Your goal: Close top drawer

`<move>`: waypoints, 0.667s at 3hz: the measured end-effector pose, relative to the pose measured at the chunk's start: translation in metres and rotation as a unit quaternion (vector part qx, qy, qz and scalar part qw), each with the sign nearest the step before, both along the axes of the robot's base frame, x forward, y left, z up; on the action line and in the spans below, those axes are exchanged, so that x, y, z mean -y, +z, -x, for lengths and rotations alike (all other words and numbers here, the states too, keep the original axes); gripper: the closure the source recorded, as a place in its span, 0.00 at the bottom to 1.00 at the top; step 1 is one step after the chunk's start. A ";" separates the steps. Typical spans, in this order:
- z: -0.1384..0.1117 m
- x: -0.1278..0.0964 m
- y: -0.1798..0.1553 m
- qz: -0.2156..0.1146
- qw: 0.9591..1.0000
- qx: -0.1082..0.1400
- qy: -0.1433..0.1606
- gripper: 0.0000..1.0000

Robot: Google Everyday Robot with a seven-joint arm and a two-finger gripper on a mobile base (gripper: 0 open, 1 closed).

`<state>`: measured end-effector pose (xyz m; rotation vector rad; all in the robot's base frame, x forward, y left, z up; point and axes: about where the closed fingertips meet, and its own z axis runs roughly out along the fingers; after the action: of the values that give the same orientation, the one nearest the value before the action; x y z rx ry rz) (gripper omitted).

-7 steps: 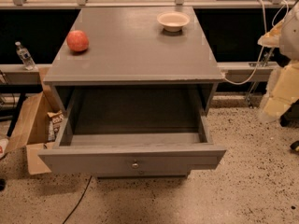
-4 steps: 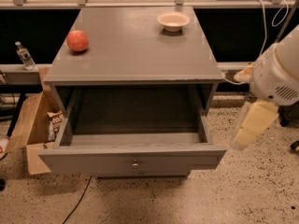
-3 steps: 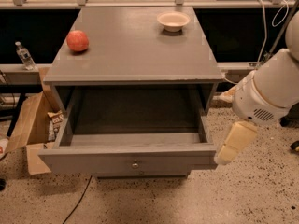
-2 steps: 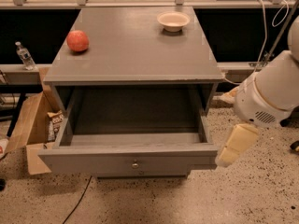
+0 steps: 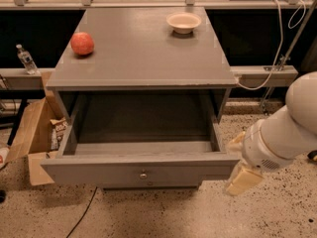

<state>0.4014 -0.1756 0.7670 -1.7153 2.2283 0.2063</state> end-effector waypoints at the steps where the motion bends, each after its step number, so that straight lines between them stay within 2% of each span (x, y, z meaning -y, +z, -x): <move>1: 0.007 0.005 -0.039 0.005 1.000 -0.015 -0.006 0.49; 2: 0.007 0.005 -0.080 0.012 0.999 -0.037 -0.010 0.72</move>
Offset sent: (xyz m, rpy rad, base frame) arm -0.0063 -0.0066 -0.1290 -0.0397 0.1288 -0.0383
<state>0.3939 -0.1802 0.6874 -1.7229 2.3092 0.2422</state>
